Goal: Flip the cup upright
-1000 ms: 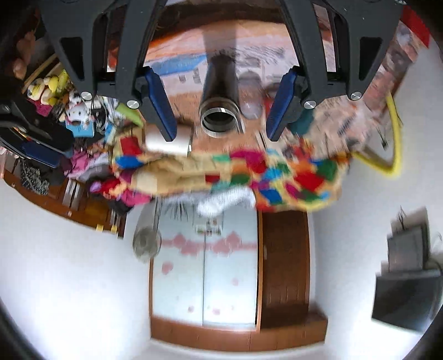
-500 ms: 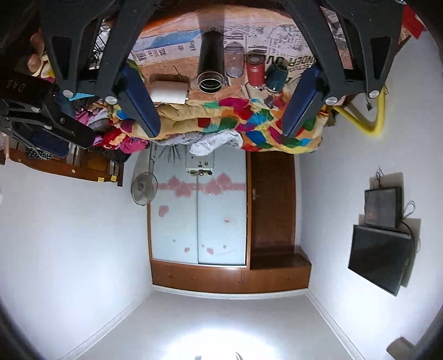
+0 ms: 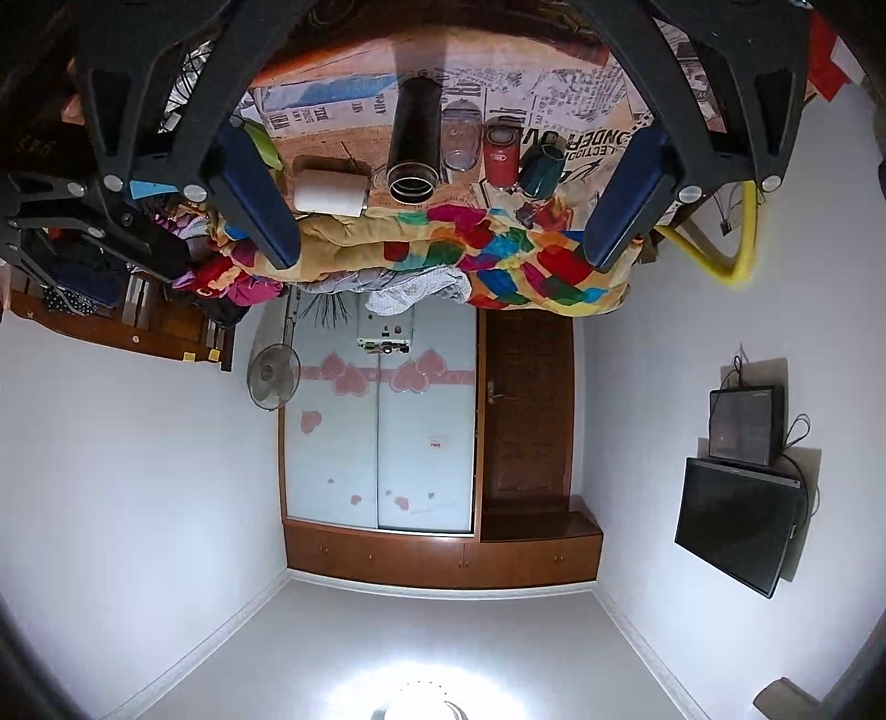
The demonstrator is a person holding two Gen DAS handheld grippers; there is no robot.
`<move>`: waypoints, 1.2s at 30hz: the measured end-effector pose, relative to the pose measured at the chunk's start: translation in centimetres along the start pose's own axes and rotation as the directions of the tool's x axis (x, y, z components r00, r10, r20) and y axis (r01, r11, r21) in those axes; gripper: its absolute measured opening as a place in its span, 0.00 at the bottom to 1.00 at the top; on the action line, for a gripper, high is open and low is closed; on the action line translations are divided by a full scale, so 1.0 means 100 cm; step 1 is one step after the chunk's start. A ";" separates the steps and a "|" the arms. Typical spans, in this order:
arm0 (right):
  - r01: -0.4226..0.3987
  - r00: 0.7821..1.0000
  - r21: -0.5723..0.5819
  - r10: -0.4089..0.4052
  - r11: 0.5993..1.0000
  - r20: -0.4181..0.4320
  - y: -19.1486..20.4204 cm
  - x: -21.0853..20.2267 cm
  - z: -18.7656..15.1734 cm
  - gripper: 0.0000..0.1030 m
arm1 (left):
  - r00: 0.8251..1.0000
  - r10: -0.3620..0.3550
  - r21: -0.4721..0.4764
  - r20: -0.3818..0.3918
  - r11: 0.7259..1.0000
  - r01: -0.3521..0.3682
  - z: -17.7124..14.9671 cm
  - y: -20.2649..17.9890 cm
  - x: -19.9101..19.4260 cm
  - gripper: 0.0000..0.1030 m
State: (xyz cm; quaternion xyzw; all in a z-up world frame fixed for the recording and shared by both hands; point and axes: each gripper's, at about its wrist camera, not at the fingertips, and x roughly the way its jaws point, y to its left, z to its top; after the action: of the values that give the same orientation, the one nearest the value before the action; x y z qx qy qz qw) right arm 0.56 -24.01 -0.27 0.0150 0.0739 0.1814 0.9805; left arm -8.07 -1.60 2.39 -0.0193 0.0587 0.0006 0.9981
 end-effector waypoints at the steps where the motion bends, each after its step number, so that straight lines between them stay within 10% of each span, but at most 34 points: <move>1: -0.002 1.000 0.001 0.002 1.000 -0.004 0.000 0.000 -0.001 1.00 | 1.000 0.003 -0.001 -0.001 1.000 -0.003 0.000 0.001 0.000 1.00; 36: -0.012 0.998 0.010 0.013 1.000 -0.055 -0.001 0.002 -0.006 1.00 | 0.999 0.003 -0.016 -0.038 1.000 -0.004 -0.006 0.001 0.022 1.00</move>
State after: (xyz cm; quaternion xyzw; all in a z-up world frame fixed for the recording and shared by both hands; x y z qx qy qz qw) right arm 0.72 -23.99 -0.90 0.0150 0.1019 0.1874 0.9769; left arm -5.96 -1.48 1.48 -0.0272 0.0776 0.0025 0.9966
